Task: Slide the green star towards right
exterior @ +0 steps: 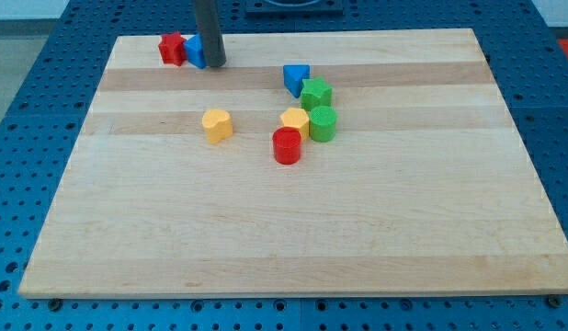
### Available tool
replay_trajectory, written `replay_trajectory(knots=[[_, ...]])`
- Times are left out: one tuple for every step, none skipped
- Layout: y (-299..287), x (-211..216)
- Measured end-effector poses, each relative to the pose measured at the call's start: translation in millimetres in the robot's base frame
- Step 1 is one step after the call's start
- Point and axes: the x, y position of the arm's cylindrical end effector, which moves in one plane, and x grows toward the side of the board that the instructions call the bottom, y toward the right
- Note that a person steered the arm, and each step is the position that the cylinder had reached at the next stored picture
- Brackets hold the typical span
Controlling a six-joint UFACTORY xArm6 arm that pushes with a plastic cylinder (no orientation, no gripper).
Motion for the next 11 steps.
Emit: replay_trajectory(knots=[[-8,0],[-2,0],[57,0],[122,0],[177,10],[204,45],[203,57],[181,57],[150,57],[116,57],[86,55]])
